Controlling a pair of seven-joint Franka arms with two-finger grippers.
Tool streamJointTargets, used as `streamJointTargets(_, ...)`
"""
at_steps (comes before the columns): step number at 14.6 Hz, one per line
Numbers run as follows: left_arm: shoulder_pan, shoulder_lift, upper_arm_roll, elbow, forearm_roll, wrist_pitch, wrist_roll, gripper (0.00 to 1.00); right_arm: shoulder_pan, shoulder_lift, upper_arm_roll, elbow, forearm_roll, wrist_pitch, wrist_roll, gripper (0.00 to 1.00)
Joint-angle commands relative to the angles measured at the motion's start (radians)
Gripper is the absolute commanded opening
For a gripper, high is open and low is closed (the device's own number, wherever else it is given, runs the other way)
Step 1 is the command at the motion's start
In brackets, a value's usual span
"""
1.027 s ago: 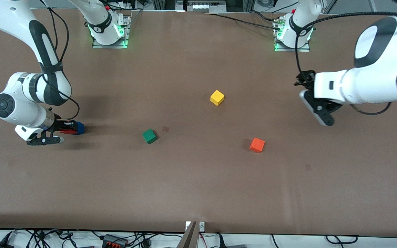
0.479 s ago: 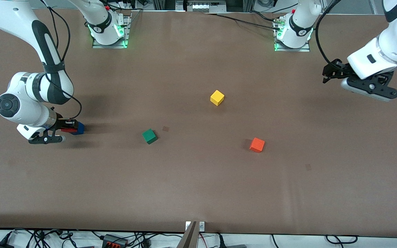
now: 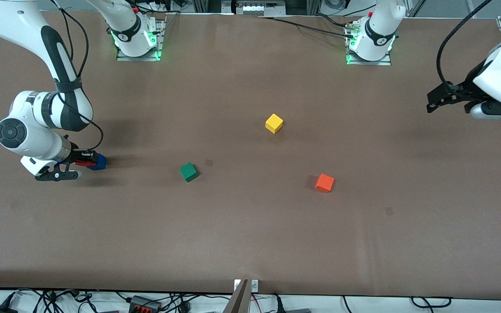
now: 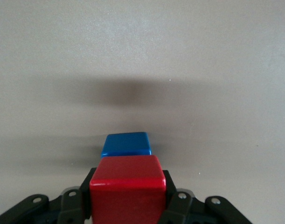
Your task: Pass red block to right arm, stack on blue
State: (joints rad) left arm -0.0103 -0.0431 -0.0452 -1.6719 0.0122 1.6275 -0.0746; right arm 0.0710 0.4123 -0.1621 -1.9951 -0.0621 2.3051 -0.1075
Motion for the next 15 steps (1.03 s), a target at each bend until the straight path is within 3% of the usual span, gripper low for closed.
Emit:
streamJointTargets(1,-0.004,-0.008,-0.004,0.030,0.104,-0.012,-0.022,1.00,0.010,-0.009,-0.005,-0.021,-0.021,0.028,0.032,0.00)
streamJointTargets(4,0.000,0.000,-0.012,0.026,0.126,-0.020,-0.011,1.00,0.010,-0.007,-0.004,-0.021,-0.022,0.028,0.032,0.00)
streamJointTargets(12,0.044,0.025,0.001,0.055,-0.033,-0.038,-0.010,1.00,0.010,0.005,-0.004,-0.021,-0.021,0.039,0.034,0.00)
streamJointTargets(14,0.043,0.034,-0.002,0.073,-0.029,-0.044,-0.010,1.00,0.012,0.005,-0.002,-0.021,-0.021,0.034,0.040,0.00)
streamJointTargets(15,0.041,0.035,-0.010,0.073,-0.023,-0.044,-0.011,1.00,0.012,0.003,-0.002,-0.019,-0.021,0.033,0.038,0.12)
